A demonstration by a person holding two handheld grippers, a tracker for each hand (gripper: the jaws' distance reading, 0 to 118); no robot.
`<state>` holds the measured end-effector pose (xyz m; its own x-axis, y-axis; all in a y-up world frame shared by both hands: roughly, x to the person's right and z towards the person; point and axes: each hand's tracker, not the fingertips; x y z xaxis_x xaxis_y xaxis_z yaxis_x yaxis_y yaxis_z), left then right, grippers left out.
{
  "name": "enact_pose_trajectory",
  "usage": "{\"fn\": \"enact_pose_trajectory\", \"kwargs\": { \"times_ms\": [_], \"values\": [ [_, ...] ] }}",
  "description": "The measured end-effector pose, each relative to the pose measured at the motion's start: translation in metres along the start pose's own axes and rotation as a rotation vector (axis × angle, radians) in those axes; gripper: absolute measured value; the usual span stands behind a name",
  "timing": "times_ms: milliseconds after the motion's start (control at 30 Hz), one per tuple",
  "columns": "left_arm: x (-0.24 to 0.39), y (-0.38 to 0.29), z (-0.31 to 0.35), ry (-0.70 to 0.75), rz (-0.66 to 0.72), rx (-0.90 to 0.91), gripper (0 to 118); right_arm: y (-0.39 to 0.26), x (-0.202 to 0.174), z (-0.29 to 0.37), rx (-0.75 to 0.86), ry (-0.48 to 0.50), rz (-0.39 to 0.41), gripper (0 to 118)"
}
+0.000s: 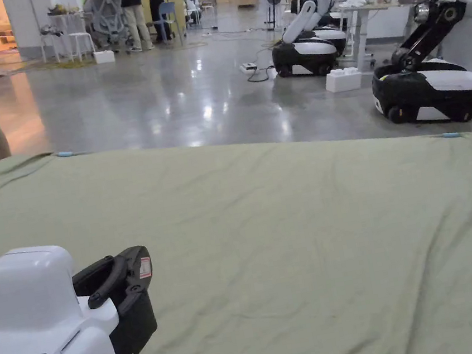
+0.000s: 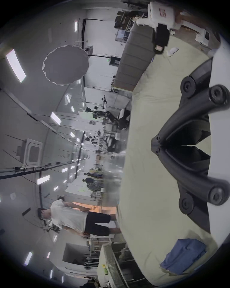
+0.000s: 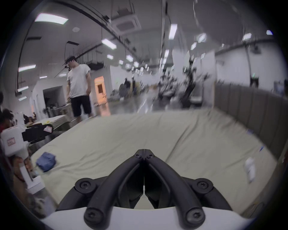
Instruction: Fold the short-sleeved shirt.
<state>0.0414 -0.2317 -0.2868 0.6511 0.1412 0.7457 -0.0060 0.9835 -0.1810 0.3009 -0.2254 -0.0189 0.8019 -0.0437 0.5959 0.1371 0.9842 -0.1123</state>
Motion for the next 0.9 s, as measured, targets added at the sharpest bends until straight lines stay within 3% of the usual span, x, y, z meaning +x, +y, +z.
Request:
{"fn": "enact_pose_trajectory", "kwargs": {
  "times_ms": [167, 333, 367, 433, 467, 500, 567, 700, 900],
  "values": [
    [0.021, 0.000, 0.012, 0.070, -0.153, 0.088, 0, -0.013, -0.006, 0.007, 0.213, -0.069, 0.081, 2],
    [0.009, -0.011, 0.020, 0.027, -0.144, 0.066, 0, -0.030, -0.020, -0.006, 0.107, -0.020, 0.094, 3],
    [0.004, -0.012, 0.022, 0.030, -0.152, 0.087, 0, -0.033, -0.023, -0.007, 0.103, -0.009, 0.107, 23],
    [0.002, -0.010, 0.024, 0.044, -0.154, 0.113, 0, -0.034, -0.031, -0.016, 0.052, -0.068, 0.162, 106],
    [-0.001, -0.009, 0.024, 0.046, -0.145, 0.116, 14, -0.036, -0.033, -0.020, 0.033, -0.079, 0.177, 118],
    [-0.005, -0.007, 0.023, 0.026, -0.133, 0.102, 37, -0.042, -0.034, -0.019, 0.097, -0.073, 0.191, 118],
    [-0.005, -0.006, 0.015, 0.061, -0.096, 0.037, 116, -0.041, -0.035, -0.020, 0.075, -0.073, 0.152, 118],
    [-0.008, -0.007, 0.016, -0.004, -0.079, 0.022, 118, -0.037, -0.025, -0.017, 0.081, -0.043, 0.053, 118],
    [-0.003, -0.006, 0.019, 0.051, -0.109, 0.064, 118, -0.034, -0.019, -0.013, 0.080, -0.068, 0.042, 118]
  ]
}}
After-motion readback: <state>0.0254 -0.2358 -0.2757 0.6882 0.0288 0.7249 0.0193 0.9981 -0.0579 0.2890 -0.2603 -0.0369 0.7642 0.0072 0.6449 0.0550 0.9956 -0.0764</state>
